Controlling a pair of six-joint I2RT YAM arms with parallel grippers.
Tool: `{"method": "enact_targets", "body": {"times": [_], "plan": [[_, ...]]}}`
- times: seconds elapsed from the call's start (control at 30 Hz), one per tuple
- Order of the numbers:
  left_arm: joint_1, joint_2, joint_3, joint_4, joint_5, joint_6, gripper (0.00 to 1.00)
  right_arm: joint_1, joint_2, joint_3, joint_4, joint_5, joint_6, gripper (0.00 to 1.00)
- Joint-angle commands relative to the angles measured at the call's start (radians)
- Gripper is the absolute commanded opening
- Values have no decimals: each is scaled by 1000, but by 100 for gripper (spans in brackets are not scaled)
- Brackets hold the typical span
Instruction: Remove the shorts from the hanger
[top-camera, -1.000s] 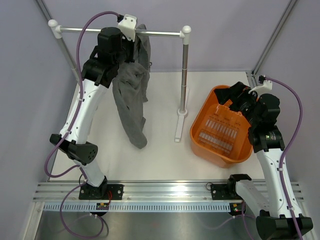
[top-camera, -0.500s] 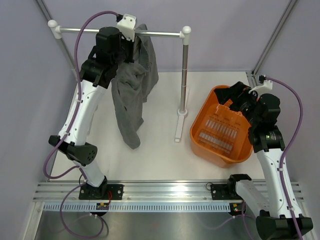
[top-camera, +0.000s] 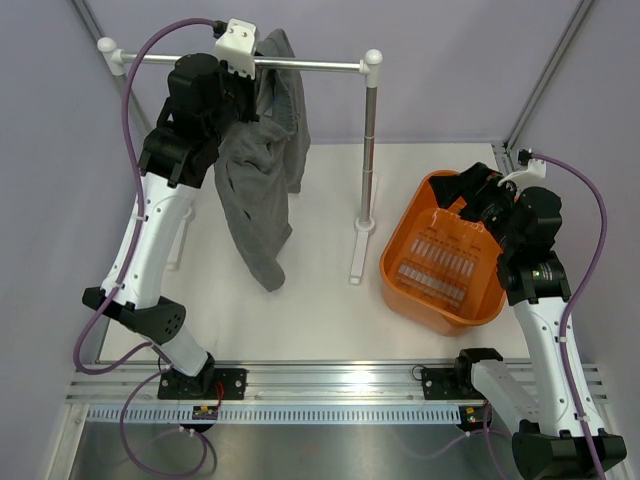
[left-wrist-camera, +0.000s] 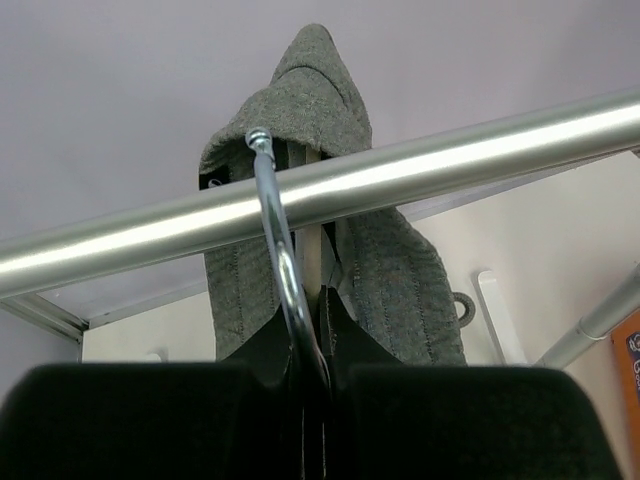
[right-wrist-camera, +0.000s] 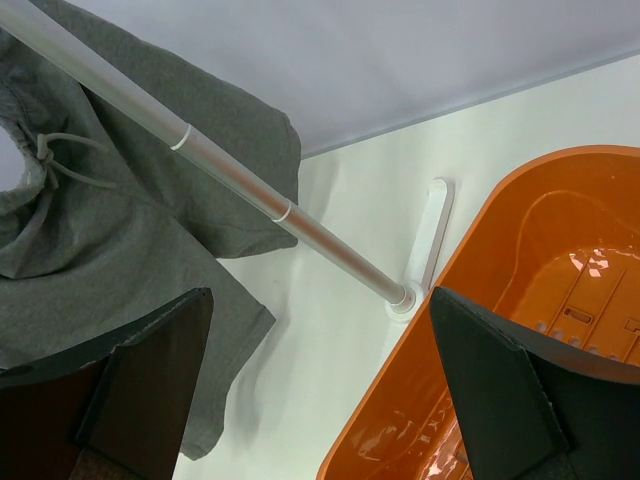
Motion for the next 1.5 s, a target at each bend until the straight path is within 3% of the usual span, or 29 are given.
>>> {"method": "enact_targets", "body": {"times": [0.0,0.37,0.7,1.07,1.3,1.47], "plan": [[-3,-46,30,92,7,-6,0,-6,-4,39,36,-36,-19,99],[-35,-218,-231,168,27,-51,0,-5,24,50,54,-86,-6,99],[-124,-293,-277,75,23,-15,0,14,123,131,-10,-186,-18,78],[-339,-443,-535,87,-128,-40,0,458,272,363,-145,176,-107,76],[-437,-472,-602,73,-181,-54,0,624,323,410,-161,253,-133,72],[-483,-437,-586,61,-232,-38,0,732,400,467,-201,403,-167,73]]}}
